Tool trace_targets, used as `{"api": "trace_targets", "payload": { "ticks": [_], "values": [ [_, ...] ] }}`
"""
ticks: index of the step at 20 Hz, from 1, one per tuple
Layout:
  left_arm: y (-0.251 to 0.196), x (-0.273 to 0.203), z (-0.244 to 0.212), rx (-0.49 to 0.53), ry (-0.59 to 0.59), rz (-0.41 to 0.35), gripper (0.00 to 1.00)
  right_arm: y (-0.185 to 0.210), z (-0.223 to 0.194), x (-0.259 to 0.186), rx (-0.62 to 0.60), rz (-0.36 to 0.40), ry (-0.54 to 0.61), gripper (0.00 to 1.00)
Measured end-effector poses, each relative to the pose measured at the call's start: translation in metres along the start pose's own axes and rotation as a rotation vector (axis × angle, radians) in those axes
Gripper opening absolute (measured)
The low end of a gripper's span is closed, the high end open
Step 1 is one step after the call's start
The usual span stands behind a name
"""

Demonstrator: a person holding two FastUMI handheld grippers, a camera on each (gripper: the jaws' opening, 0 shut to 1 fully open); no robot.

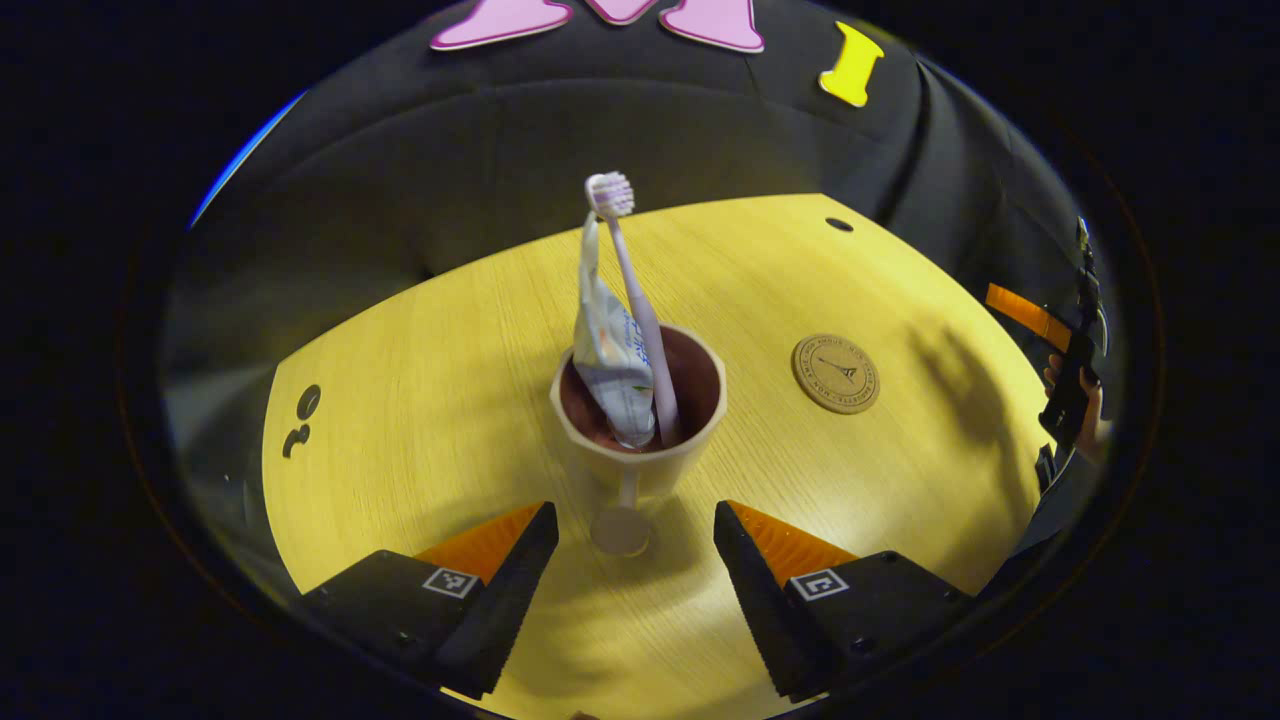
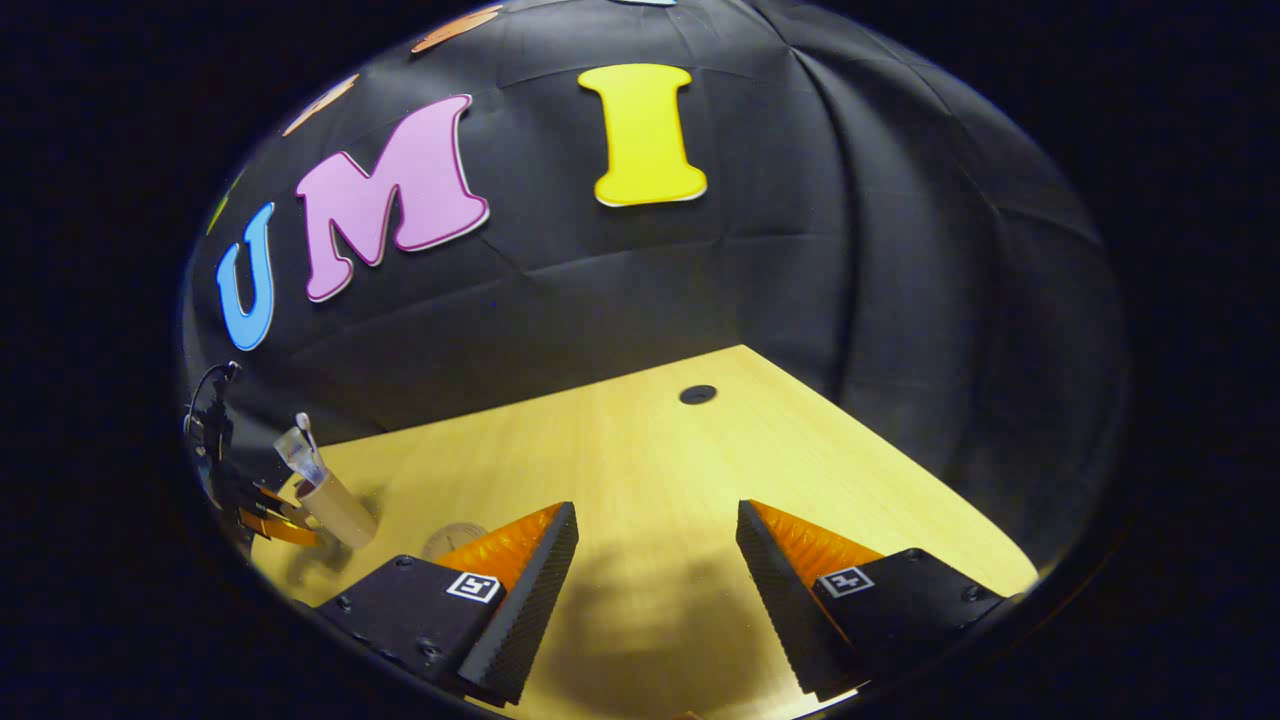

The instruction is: Put the toothbrush and toothpaste on the desktop into the cup, then pick up the cup and place it on the coaster on the desktop.

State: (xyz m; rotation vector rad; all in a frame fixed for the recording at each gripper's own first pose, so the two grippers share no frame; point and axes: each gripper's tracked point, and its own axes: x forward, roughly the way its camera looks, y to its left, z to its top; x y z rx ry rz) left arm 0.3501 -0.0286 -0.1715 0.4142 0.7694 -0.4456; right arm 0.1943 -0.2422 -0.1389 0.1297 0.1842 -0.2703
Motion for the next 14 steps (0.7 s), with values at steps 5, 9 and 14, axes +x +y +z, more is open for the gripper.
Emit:
{"api": "trace_targets", "payload": {
  "ticks": [5, 9, 14],
  "values": [
    [0.002, 0.018, -0.004, -0.038, 0.143, -0.009, 0.93, -0.043, -0.014, -0.029, -0.031, -0.07, 0.037, 0.98],
    [0.001, 0.023, 0.002, -0.031, 0.165, 0.0, 0.74, -0.049, -0.029, -0.05, -0.049, -0.067, 0.08, 0.98],
    [-0.004, 0.025, -0.001, -0.041, 0.206, 0.02, 0.5, -0.039, -0.052, -0.074, -0.023, -0.04, 0.143, 0.98]
  ]
}}
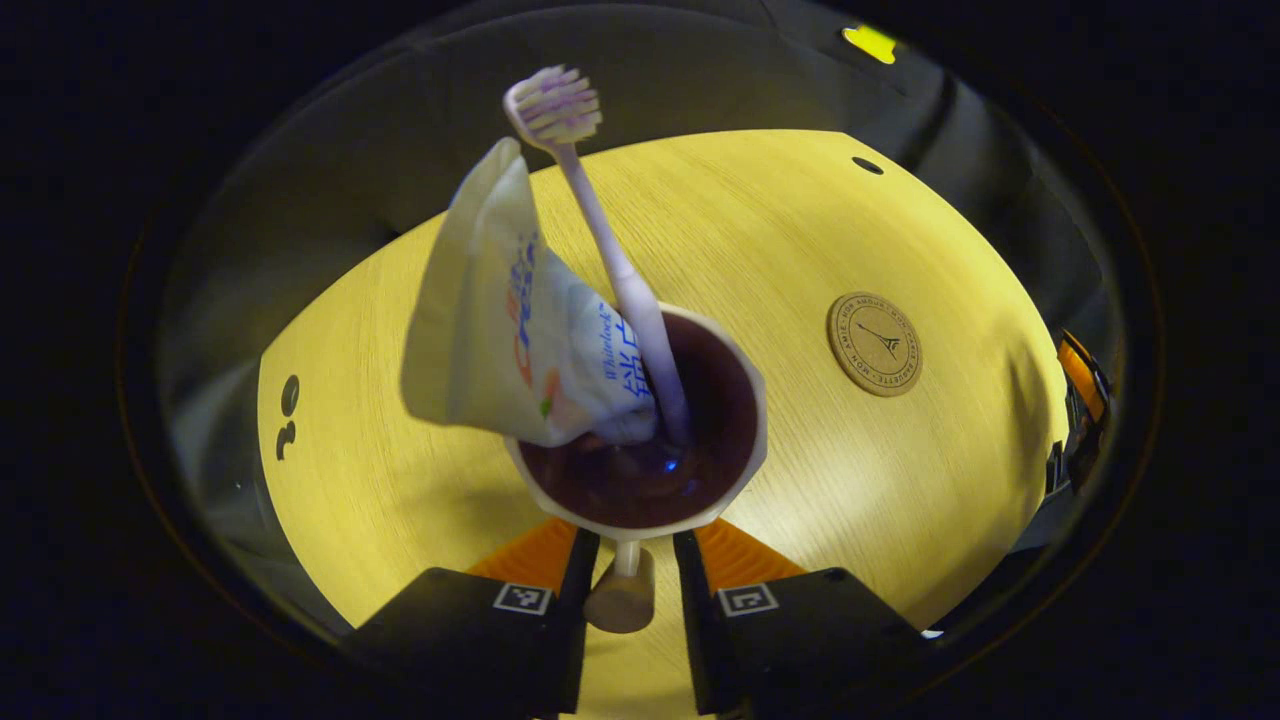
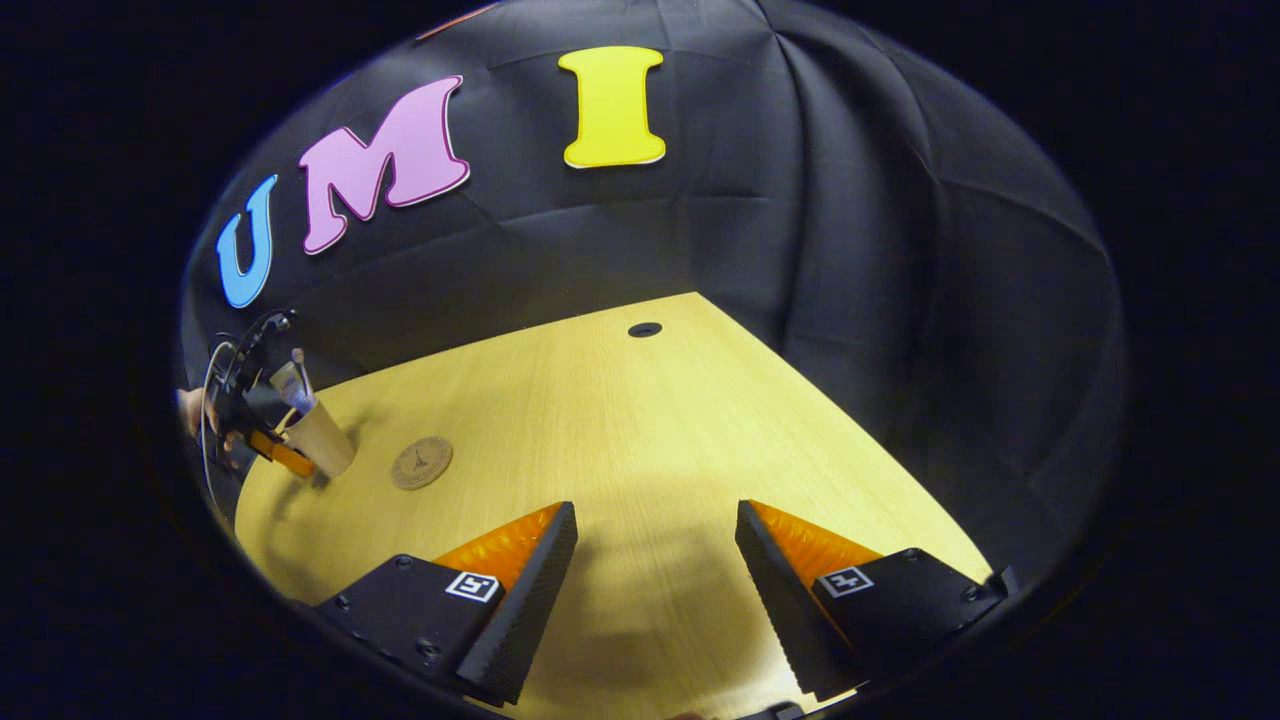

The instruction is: Put the toothbrush and toothpaste on the desktop into the cup, then pick up the cup and place it on the coaster on the desktop.

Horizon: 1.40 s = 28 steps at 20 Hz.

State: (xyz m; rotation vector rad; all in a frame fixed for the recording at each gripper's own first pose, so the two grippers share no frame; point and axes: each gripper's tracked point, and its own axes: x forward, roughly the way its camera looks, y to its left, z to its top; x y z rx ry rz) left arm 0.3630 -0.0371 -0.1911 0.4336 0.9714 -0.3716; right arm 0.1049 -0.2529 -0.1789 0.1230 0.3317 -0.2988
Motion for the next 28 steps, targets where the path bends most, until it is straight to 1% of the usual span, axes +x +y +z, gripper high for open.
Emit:
{"api": "trace_targets", "payload": {
  "ticks": [1, 2, 3, 4, 5, 7, 8, 9, 10, 11, 12, 14, 15, 16, 17, 18, 20, 21, 22, 24, 26, 27, 28],
  "values": [
    [-0.002, -0.001, 0.0, -0.023, -0.003, 0.003, 0.31, 0.004, -0.005, -0.005, 0.009, 0.009, 0.012, 0.98],
    [-0.005, 0.001, -0.001, -0.045, -0.003, 0.008, 0.36, 0.008, -0.009, -0.008, 0.016, 0.018, 0.025, 0.98],
    [-0.008, 0.002, -0.001, -0.064, -0.007, 0.011, 0.31, 0.013, -0.011, -0.011, 0.021, 0.032, 0.036, 0.98],
    [-0.012, 0.001, 0.0, -0.088, -0.016, 0.01, 0.35, 0.018, -0.012, -0.015, 0.019, 0.044, 0.041, 0.98],
    [-0.014, 0.0, -0.001, -0.11, -0.025, 0.008, 0.26, 0.023, -0.011, -0.02, 0.015, 0.058, 0.045, 0.98],
    [-0.022, -0.006, -0.001, -0.141, -0.046, -0.014, 0.24, 0.032, -0.006, -0.029, 0.003, 0.086, 0.042, 0.98],
    [-0.028, -0.007, -0.001, -0.163, -0.057, -0.026, 0.28, 0.035, -0.001, -0.032, -0.003, 0.097, 0.037, 0.98],
    [-0.033, -0.007, -0.001, -0.181, -0.064, -0.03, 0.28, 0.038, 0.004, -0.036, -0.012, 0.105, 0.03, 0.98],
    [-0.031, -0.011, -0.001, -0.19, -0.072, -0.027, 0.32, 0.039, 0.01, -0.04, -0.02, 0.11, 0.02, 0.98],
    [-0.03, -0.015, 0.0, -0.193, -0.078, -0.019, 0.33, 0.04, 0.015, -0.043, -0.028, 0.114, 0.011, 0.98],
    [-0.033, -0.017, -0.001, -0.193, -0.083, -0.014, 0.28, 0.041, 0.02, -0.046, -0.031, 0.119, 0.003, 0.98],
    [-0.038, -0.023, 0.003, -0.188, -0.106, -0.006, 0.28, 0.04, 0.024, -0.051, -0.024, 0.126, -0.002, 0.98],
    [-0.041, -0.028, 0.005, -0.178, -0.113, -0.003, 0.33, 0.04, 0.025, -0.054, -0.018, 0.128, -0.001, 0.98],
    [-0.043, -0.032, 0.009, -0.165, -0.122, 0.001, 0.28, 0.039, 0.025, -0.056, -0.013, 0.131, 0.001, 0.98],
    [-0.046, -0.036, 0.014, -0.152, -0.131, 0.001, 0.28, 0.038, 0.024, -0.058, -0.008, 0.132, 0.003, 0.98],
    [-0.05, -0.039, 0.019, -0.142, -0.138, 0.0, 0.33, 0.037, 0.023, -0.06, -0.006, 0.133, 0.007, 0.98],
    [-0.065, -0.041, 0.031, -0.116, -0.15, -0.013, 0.33, 0.035, 0.022, -0.063, -0.002, 0.134, 0.009, 0.98],
    [-0.073, -0.041, 0.037, -0.103, -0.152, -0.021, 0.28, 0.034, 0.021, -0.064, 0.001, 0.135, 0.011, 0.98],
    [-0.083, -0.038, 0.042, -0.087, -0.152, -0.033, 0.32, 0.033, 0.018, -0.065, 0.005, 0.134, 0.015, 0.98],
    [-0.101, -0.033, 0.052, -0.058, -0.148, -0.054, 0.24, 0.031, 0.013, -0.067, 0.011, 0.132, 0.028, 0.98],
    [-0.119, -0.026, 0.061, -0.029, -0.141, -0.071, 0.24, 0.03, 0.01, -0.07, 0.014, 0.133, 0.033, 0.98],
    [-0.127, -0.023, 0.065, -0.014, -0.139, -0.079, 0.33, 0.029, 0.009, -0.07, 0.013, 0.134, 0.033, 0.98],
    [-0.135, -0.021, 0.068, 0.001, -0.136, -0.087, 0.33, 0.028, 0.009, -0.071, 0.012, 0.134, 0.033, 0.98]
  ]
}}
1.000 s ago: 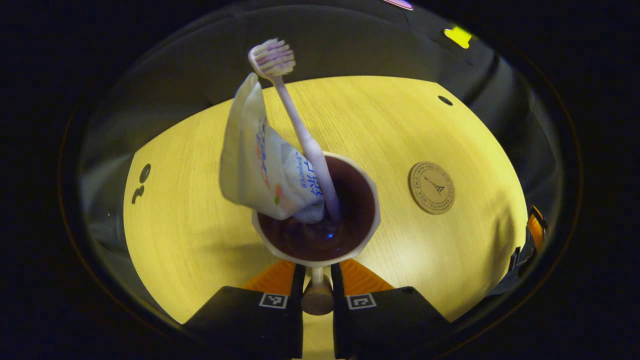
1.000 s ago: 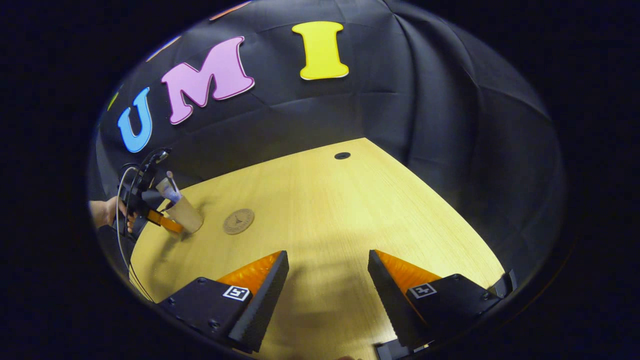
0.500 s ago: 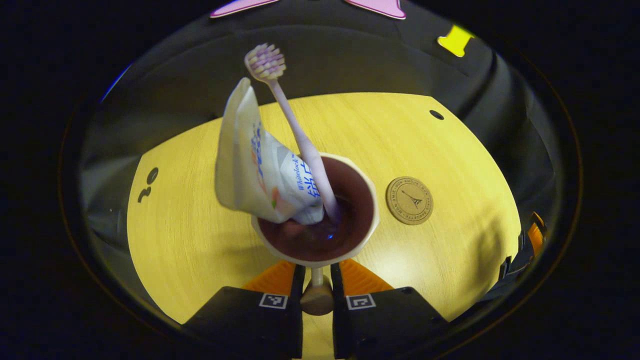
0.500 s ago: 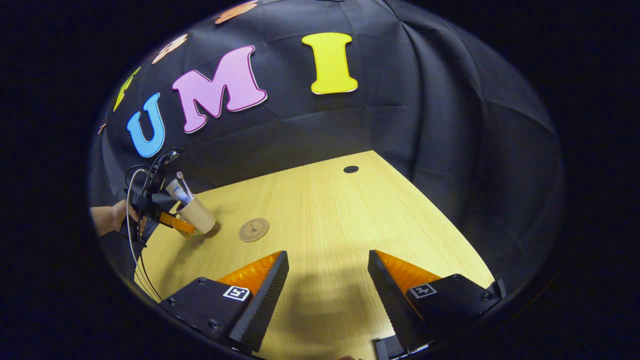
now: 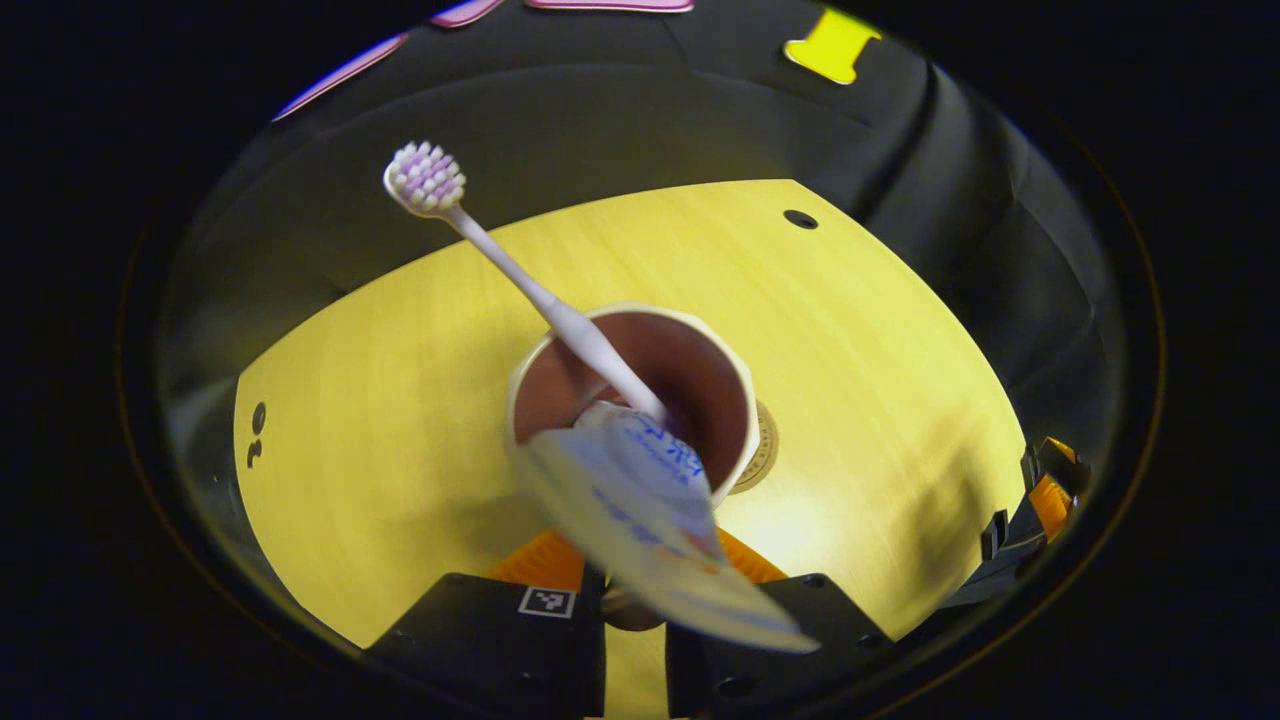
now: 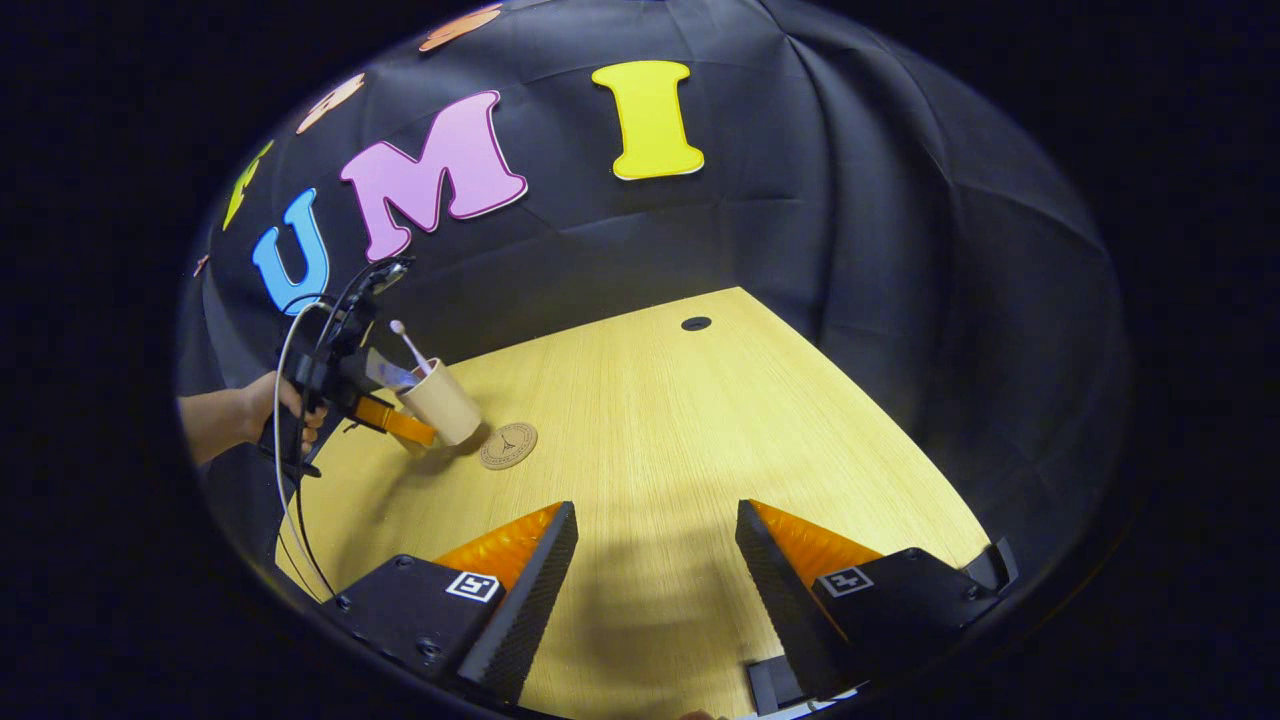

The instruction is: Put the toothbrush and toothpaste on the desktop into the cup, then pick up the cup and place it on the coaster on the desktop.

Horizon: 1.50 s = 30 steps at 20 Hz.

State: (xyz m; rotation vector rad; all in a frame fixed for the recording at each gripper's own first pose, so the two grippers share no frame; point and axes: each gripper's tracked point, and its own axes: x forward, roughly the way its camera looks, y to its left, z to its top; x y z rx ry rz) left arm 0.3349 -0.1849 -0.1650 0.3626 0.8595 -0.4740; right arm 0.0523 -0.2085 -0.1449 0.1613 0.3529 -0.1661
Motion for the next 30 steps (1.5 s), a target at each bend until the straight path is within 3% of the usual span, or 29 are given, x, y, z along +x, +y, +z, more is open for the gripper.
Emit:
{"api": "trace_targets", "payload": {
  "ticks": [6, 18, 20, 22, 23, 25, 30],
  "values": [
    [-0.025, 0.021, 0.004, 0.079, 0.07, -0.014, 0.33, 0.0, -0.013, 0.001, -0.013, 0.003, 0.028, 0.98],
    [-0.038, 0.028, 0.004, 0.094, 0.098, 0.0, 0.31, -0.004, -0.026, 0.0, 0.014, 0.02, 0.059, 0.98],
    [-0.038, 0.022, 0.009, 0.083, 0.07, 0.008, 0.41, -0.004, -0.025, 0.001, 0.008, 0.025, 0.061, 0.98],
    [-0.041, 0.007, 0.013, 0.065, 0.03, 0.005, 0.65, -0.001, -0.021, 0.0, 0.003, 0.033, 0.058, 0.98],
    [-0.042, -0.005, 0.013, 0.048, 0.001, 0.003, 0.9, 0.001, -0.019, 0.0, 0.0, 0.038, 0.055, 0.98],
    [-0.041, -0.033, 0.012, 0.004, -0.071, 0.019, 0.98, 0.009, -0.013, -0.001, -0.005, 0.053, 0.054, 0.98],
    [-0.026, -0.146, 0.005, -0.124, -0.396, 0.11, 0.98, 0.045, 0.02, -0.017, -0.083, 0.126, 0.017, 0.98]
  ]
}}
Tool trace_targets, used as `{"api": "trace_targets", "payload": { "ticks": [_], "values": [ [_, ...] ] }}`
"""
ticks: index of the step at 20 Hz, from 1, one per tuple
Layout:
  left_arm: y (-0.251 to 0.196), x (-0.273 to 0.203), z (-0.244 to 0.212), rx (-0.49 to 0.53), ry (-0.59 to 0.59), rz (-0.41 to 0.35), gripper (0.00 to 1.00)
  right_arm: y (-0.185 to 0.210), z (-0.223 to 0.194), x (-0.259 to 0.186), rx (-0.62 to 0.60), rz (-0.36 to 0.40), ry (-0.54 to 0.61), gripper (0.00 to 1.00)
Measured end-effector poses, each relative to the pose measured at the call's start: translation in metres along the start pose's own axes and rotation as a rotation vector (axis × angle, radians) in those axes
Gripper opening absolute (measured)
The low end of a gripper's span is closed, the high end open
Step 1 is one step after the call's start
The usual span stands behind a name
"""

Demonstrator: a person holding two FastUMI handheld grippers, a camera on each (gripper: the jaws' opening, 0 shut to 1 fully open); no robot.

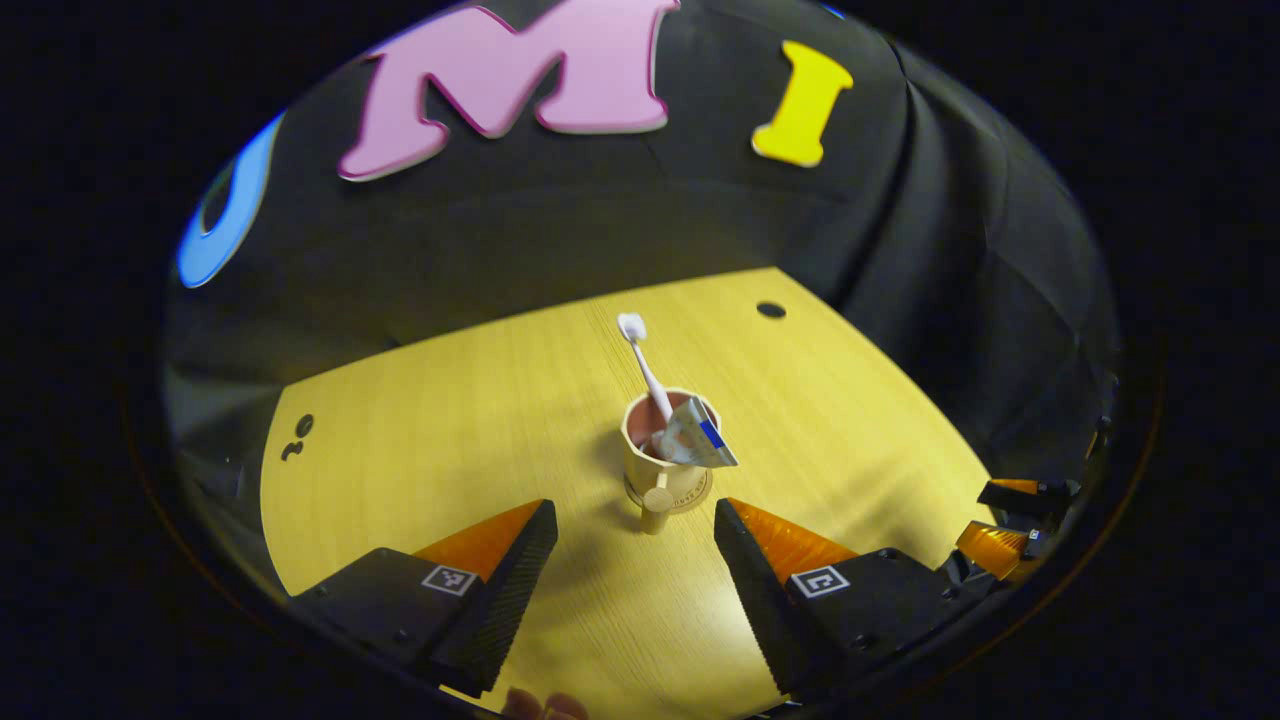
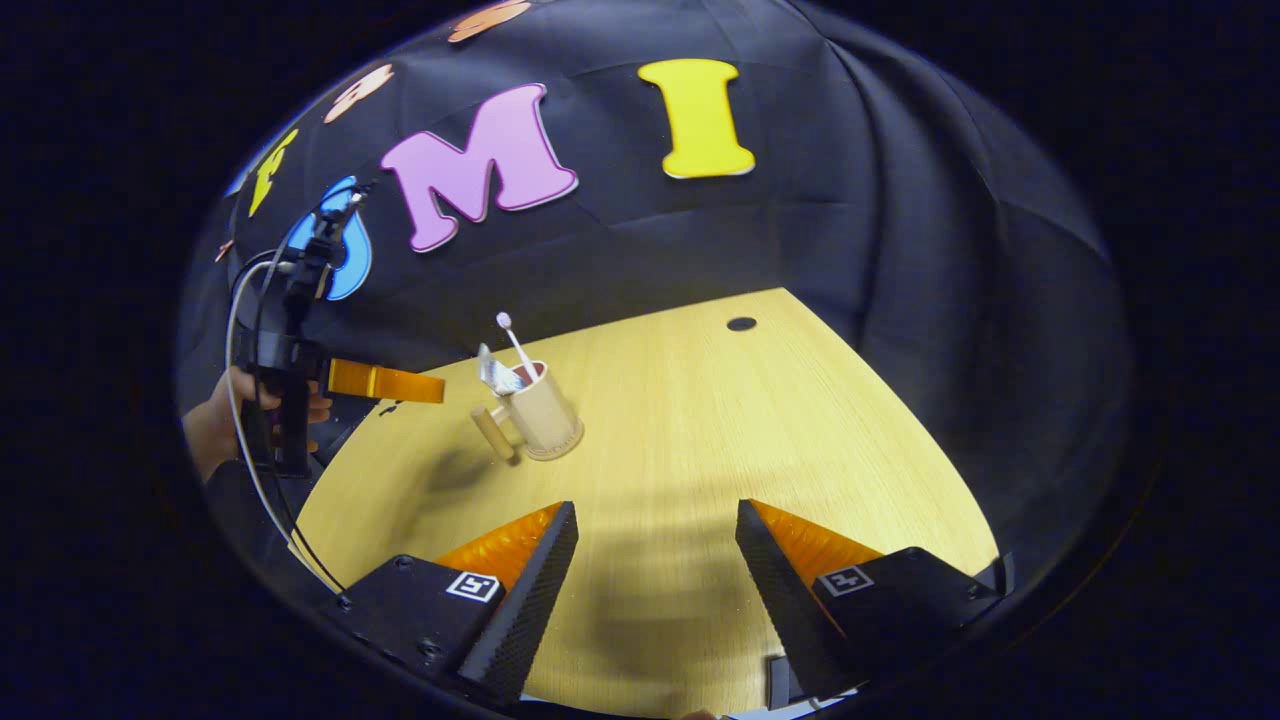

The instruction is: Put the toothbrush and toothpaste on the desktop into the cup, then pick up the cup and place it on the coaster on the desktop.

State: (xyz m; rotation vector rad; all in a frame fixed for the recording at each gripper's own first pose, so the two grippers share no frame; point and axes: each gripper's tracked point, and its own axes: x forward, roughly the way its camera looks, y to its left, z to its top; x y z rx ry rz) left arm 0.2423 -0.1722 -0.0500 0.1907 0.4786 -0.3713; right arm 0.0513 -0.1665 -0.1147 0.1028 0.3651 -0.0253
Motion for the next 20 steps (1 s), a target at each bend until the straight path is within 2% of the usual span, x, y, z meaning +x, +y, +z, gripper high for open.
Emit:
{"api": "trace_targets", "payload": {
  "ticks": [4, 8, 12, 14, 16, 20],
  "values": [
    [0.012, -0.098, 0.008, -0.131, -0.261, 0.09, 0.98, 0.048, 0.033, -0.024, -0.085, 0.081, -0.057, 0.98],
    [0.025, -0.176, -0.022, -0.193, -0.408, 0.218, 0.98, 0.101, 0.054, -0.059, -0.098, 0.165, -0.101, 0.98],
    [0.02, -0.247, -0.049, -0.186, -0.512, 0.296, 0.98, 0.141, 0.049, -0.095, -0.128, 0.232, -0.114, 0.98],
    [0.021, -0.274, -0.053, -0.197, -0.566, 0.34, 0.97, 0.152, 0.042, -0.107, -0.146, 0.239, -0.116, 0.98],
    [0.015, -0.298, -0.065, -0.224, -0.606, 0.349, 0.98, 0.16, 0.03, -0.117, -0.146, 0.242, -0.109, 0.98],
    [0.017, -0.316, -0.084, -0.257, -0.618, 0.352, 0.98, 0.17, 0.026, -0.132, -0.131, 0.238, -0.137, 0.98]
  ]
}}
